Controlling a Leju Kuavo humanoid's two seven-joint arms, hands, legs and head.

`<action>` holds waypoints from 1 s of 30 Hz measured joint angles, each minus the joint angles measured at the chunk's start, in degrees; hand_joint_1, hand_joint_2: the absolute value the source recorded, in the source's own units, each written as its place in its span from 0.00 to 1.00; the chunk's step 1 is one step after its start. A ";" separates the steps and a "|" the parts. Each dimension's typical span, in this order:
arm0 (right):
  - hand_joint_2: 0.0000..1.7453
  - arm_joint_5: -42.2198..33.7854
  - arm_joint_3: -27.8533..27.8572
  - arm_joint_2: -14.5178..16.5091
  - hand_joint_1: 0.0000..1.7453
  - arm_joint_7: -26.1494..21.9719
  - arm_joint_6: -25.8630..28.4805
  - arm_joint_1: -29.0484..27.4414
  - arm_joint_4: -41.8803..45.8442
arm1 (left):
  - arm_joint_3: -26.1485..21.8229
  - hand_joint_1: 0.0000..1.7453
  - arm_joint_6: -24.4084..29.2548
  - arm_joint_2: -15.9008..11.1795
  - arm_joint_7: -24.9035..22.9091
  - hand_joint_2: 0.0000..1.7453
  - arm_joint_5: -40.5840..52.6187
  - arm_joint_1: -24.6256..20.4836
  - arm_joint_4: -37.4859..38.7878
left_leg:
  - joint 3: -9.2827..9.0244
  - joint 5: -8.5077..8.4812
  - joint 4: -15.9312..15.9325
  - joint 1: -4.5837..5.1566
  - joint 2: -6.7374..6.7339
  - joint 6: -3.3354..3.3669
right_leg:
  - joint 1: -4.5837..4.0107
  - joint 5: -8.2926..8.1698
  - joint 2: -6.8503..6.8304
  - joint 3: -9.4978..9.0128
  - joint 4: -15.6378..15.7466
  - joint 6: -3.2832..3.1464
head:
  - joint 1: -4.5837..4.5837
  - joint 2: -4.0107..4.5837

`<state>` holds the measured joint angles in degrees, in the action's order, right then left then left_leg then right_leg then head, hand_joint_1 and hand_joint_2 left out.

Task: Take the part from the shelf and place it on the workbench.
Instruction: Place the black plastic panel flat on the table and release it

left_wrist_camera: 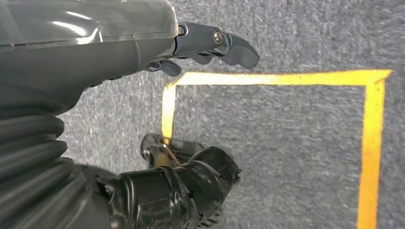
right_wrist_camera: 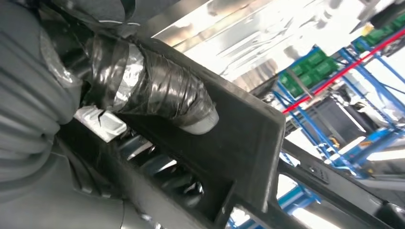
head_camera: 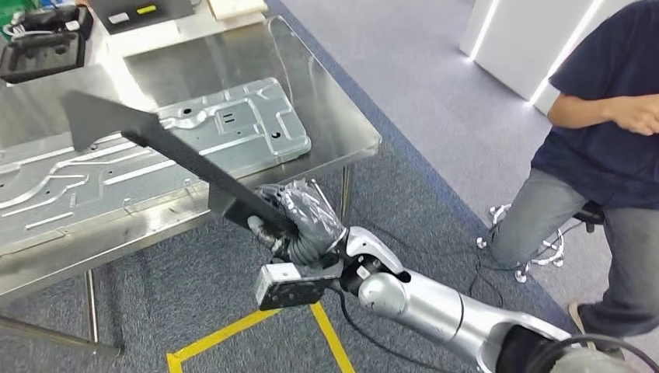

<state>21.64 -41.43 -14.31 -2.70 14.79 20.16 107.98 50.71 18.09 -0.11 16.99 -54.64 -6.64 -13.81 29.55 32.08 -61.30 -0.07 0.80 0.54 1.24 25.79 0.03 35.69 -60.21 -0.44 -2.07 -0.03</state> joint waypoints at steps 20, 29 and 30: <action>1.00 21.64 -2.90 -0.79 1.00 13.98 -4.94 4.42 -1.66 | 0.09 0.00 -0.38 -0.52 -0.48 1.00 -0.27 0.26 0.00 | 2.07 -6.11 4.93 1.03 0.11 3.60 | -0.08 9.49 0.45 2.94 -13.58 2.42 | -0.09 0.01; 1.00 26.62 -3.99 -1.22 1.00 16.78 -7.05 6.31 -2.69 | 0.13 0.00 -0.49 -0.40 -0.72 1.00 -0.33 0.43 0.02 | 0.07 -0.99 1.42 -0.06 0.31 0.20 | 0.48 0.14 -0.09 1.16 -1.14 0.72 | -0.16 0.01; 1.00 27.87 -4.16 -1.26 1.00 17.49 -7.73 6.81 -2.84 | 0.14 0.00 -0.50 -0.39 -0.75 1.00 -0.35 0.42 0.01 | 0.56 -0.77 0.15 -0.14 0.18 -0.01 | 0.51 0.43 -0.09 0.75 -1.07 0.32 | -0.13 0.01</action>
<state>49.52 -45.59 -15.56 14.79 7.06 26.97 105.14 50.84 17.60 -0.50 16.23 -54.99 -6.22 -13.80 30.11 31.31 -61.15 -0.21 0.98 0.53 1.75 26.22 -0.06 36.44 -61.28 -0.12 -2.20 -0.02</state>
